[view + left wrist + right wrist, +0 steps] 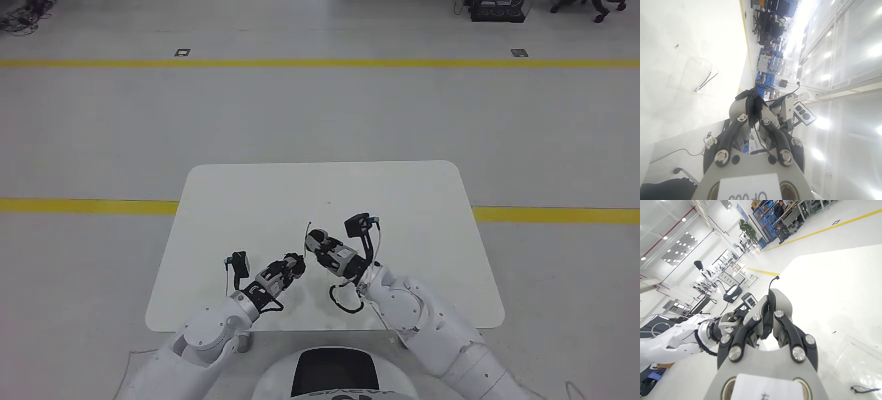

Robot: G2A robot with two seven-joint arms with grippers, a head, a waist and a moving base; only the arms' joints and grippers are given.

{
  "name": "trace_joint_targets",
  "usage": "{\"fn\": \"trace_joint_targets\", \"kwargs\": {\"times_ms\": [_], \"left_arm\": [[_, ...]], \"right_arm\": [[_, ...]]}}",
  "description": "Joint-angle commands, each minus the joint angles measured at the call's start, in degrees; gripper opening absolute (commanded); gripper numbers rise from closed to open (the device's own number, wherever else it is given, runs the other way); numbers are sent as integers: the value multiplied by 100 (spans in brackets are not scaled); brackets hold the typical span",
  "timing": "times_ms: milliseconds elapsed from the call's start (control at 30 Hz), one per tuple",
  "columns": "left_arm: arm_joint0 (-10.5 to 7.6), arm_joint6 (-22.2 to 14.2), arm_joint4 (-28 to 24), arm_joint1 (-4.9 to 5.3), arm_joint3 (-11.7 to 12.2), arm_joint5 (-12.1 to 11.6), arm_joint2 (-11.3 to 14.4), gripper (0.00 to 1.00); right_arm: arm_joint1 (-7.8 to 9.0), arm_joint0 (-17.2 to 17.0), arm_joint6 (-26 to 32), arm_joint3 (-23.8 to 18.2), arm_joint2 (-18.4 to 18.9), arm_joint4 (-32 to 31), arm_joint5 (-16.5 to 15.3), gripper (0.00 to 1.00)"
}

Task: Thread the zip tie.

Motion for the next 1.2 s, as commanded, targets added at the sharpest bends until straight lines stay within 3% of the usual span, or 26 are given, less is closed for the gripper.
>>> {"fn": "trace_joint_targets", "kwargs": {"times_ms": [0,1167], "left_arm": [[0,0,0,0,0,0,0,0],[0,0,0,0,0,0,0,0]], "right_arm": [[0,33,-22,33,-32,26,0,0],[80,288,-323,277,-356,124,0,0]]}}
